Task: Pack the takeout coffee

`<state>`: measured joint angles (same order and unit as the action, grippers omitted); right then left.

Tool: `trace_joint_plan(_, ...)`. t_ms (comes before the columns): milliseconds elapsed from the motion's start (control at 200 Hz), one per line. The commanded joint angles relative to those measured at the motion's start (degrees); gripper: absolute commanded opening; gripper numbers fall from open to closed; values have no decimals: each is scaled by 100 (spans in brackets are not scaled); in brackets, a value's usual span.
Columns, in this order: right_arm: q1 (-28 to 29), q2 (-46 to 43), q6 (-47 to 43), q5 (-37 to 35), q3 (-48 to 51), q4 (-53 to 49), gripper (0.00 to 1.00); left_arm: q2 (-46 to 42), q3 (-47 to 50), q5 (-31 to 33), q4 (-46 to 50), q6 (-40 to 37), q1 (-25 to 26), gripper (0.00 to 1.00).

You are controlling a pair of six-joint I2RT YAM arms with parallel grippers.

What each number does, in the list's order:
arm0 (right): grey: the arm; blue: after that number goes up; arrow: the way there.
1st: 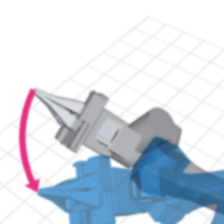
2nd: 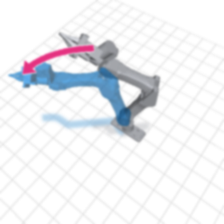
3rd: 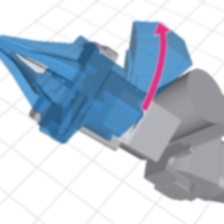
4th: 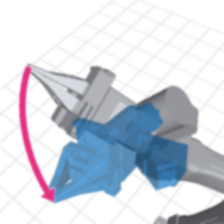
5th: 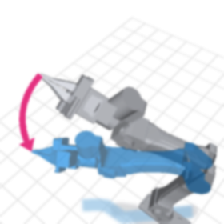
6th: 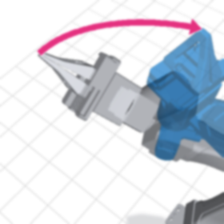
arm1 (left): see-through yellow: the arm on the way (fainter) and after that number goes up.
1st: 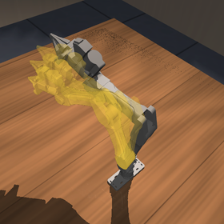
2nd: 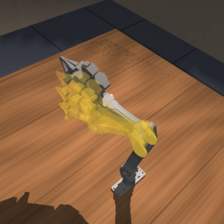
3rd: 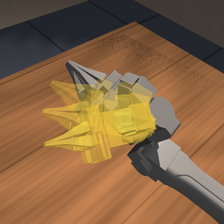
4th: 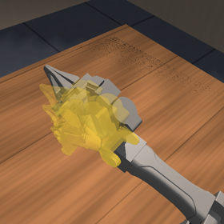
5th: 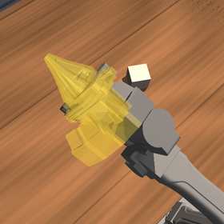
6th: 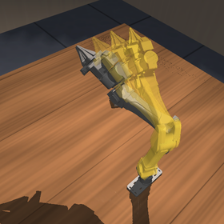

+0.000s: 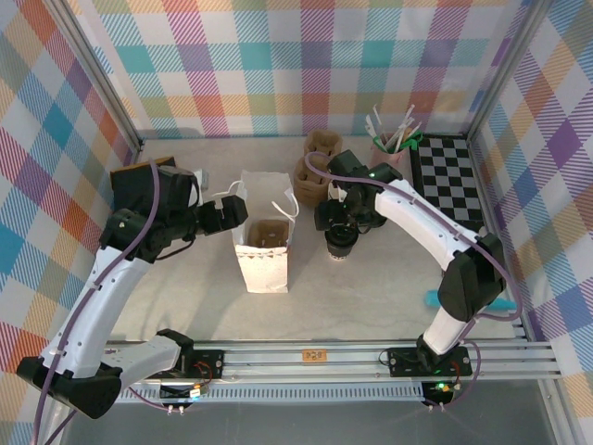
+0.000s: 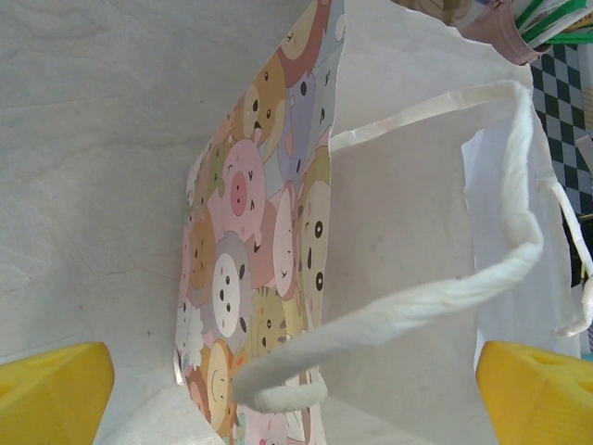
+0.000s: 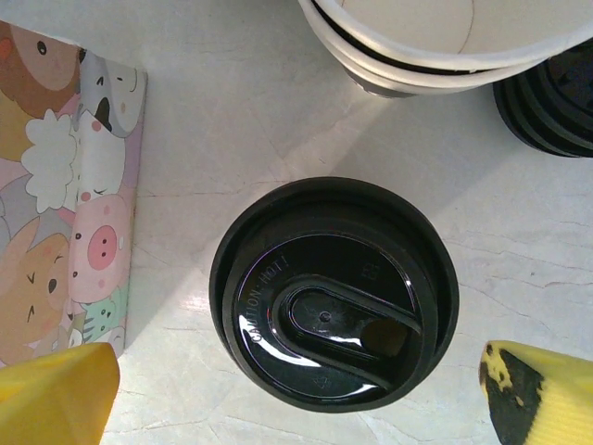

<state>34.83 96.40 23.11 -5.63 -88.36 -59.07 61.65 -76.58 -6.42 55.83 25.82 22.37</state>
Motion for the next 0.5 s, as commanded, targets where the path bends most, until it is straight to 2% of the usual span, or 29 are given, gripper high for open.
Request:
trace_joint_plan(0, -29, 86, 87, -118, 65, 18, 99, -87, 91, -26, 156, -104, 48, 100)
trace_joint_plan(495, -29, 176, 271, -27, 353, 166, 99, 175, 71, -61, 81, -157, 48, 96)
